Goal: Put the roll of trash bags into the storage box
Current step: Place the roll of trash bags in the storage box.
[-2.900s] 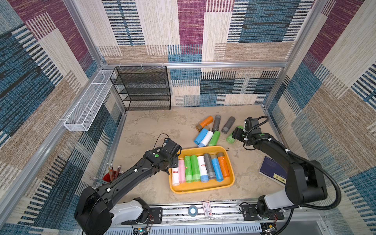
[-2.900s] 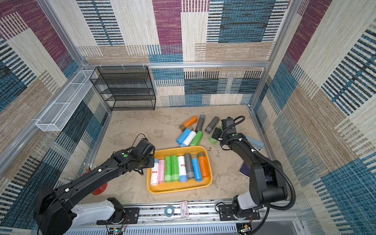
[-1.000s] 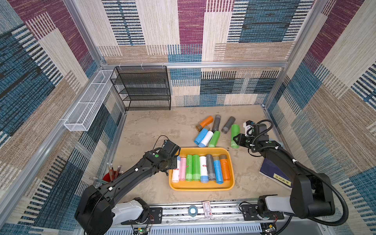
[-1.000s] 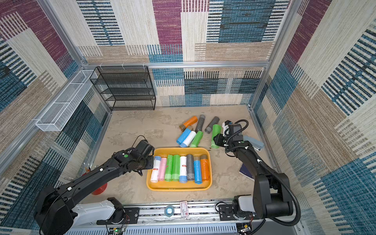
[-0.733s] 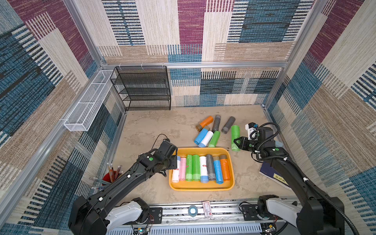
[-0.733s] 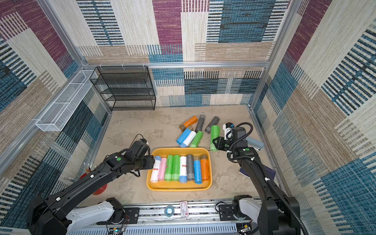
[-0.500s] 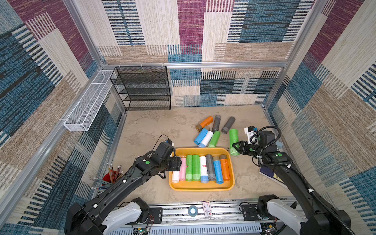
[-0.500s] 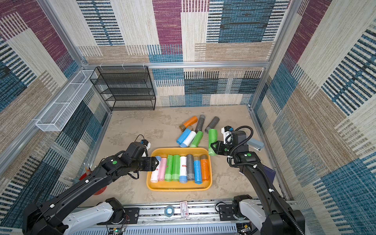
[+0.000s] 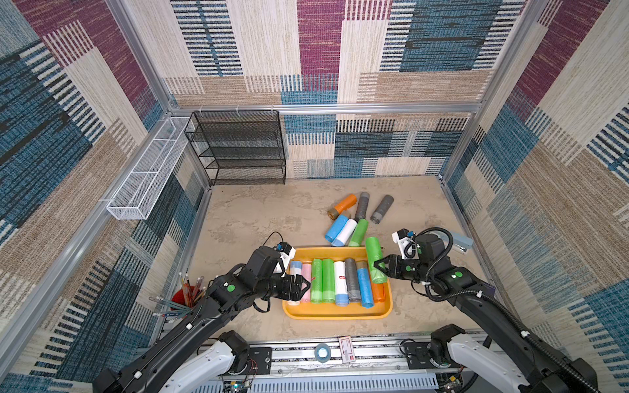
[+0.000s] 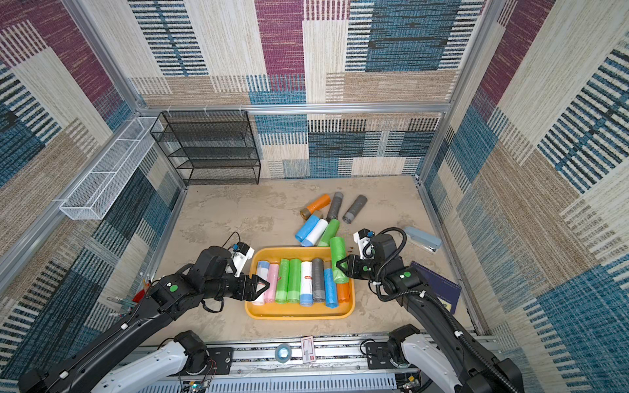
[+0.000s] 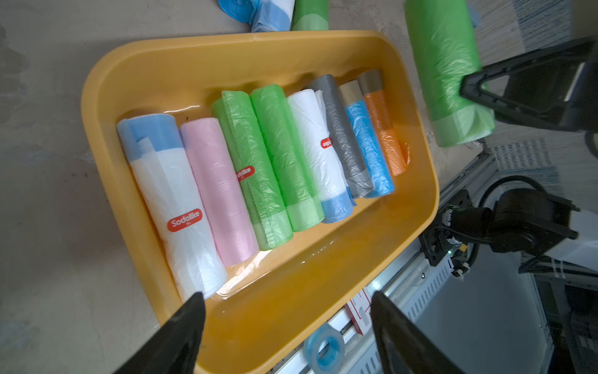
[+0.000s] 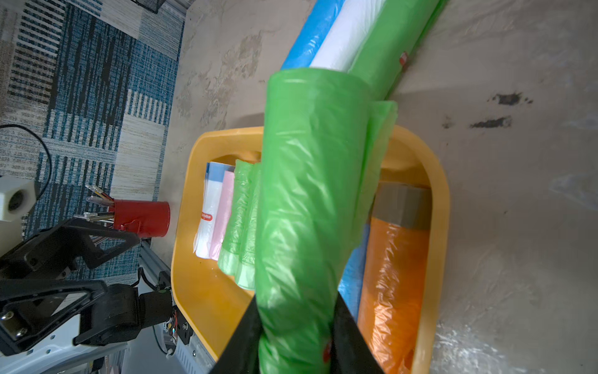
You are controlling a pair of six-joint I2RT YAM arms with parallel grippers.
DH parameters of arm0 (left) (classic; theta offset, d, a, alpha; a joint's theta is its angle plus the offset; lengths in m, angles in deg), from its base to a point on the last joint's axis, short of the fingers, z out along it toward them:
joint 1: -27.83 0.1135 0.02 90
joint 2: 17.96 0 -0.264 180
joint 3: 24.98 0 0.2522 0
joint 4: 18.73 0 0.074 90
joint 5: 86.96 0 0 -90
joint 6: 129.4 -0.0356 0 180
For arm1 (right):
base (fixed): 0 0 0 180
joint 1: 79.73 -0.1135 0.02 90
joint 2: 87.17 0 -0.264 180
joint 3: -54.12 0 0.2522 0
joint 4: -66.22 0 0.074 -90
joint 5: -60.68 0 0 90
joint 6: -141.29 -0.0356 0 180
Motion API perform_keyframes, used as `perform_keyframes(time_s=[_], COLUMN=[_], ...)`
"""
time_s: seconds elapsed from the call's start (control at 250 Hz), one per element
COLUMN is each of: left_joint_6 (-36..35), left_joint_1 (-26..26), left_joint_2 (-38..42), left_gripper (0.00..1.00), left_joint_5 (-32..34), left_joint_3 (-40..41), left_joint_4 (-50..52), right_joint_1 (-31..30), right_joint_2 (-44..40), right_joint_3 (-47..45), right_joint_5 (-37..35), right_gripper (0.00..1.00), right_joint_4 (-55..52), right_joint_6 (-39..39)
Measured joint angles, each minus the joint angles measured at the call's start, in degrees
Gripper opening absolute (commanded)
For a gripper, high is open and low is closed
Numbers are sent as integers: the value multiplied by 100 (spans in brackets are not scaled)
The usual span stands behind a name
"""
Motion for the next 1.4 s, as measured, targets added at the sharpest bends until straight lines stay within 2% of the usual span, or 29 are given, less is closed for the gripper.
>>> perform_keyframes(time_s=[0.256, 0.3, 0.336, 0.388, 0.544, 1.4], left_joint_6=[2, 7, 20, 44, 44, 44], left_joint_1=[-11, -11, -11, -11, -11, -11], left_joint_2=[356, 435, 496, 535, 575, 531], left_gripper=[84, 86, 94, 96, 96, 97], left_joint_5=[-415, -481, -575, -688, -866, -870], left_joint_3=[-98, 46, 181, 304, 310, 310], left_joint_4=[234, 96, -22, -98, -310, -393], right_joint_1=[-372, -439, -492, -553, -614, -844], right_joint_2=[-188, -177, -170, -181, -280, -205], right_joint_3=[-308, -376, -407, -437, -553, -737], right_joint_5=[-310, -387, -461, -564, -715, -1211], right_gripper=[31, 31, 31, 31, 31, 30], right_joint_4=[4, -17, -55, -92, -87, -304], right_joint_6=[-376, -426, -476, -522, -619, -564])
